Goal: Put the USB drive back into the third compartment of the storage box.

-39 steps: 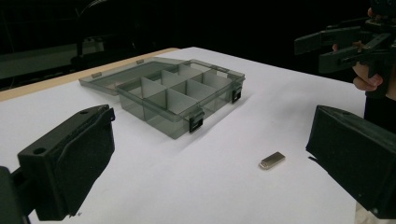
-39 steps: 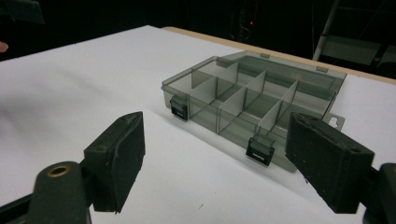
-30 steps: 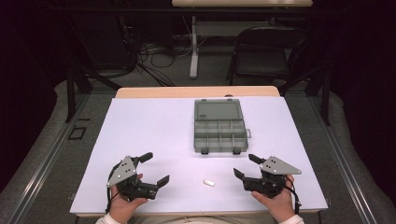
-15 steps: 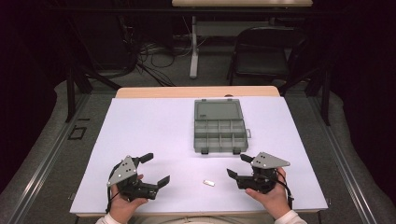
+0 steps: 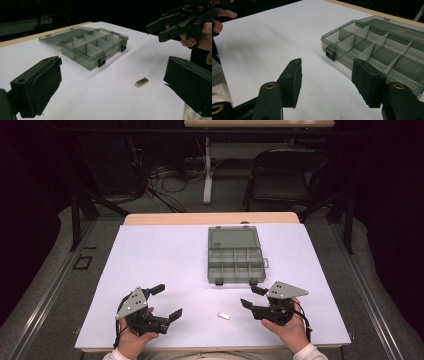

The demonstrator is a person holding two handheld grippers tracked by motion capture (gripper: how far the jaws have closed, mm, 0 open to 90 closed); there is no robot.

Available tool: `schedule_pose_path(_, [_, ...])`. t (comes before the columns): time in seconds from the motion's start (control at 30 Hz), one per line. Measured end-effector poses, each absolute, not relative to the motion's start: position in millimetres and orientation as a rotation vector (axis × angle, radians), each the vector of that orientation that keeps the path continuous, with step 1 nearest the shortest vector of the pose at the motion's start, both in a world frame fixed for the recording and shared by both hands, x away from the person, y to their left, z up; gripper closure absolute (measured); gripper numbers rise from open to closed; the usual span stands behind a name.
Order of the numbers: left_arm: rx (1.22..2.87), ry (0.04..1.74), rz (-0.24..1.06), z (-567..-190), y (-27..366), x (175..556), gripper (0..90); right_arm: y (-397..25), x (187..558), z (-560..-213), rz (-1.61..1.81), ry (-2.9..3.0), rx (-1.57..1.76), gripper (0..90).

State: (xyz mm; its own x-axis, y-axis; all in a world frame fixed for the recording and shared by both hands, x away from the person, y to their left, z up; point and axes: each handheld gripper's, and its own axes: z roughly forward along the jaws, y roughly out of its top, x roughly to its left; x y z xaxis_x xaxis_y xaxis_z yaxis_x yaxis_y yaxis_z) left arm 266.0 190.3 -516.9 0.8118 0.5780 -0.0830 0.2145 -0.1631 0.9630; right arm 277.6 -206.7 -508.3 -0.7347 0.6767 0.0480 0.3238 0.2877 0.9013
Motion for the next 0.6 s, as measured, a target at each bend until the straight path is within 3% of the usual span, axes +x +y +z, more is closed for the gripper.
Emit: schedule_pose_path(0.6, [1.748,0.617,0.360,-518,189,266,1.2,-179,278,-512,1.420,2.315,0.803,49.4])
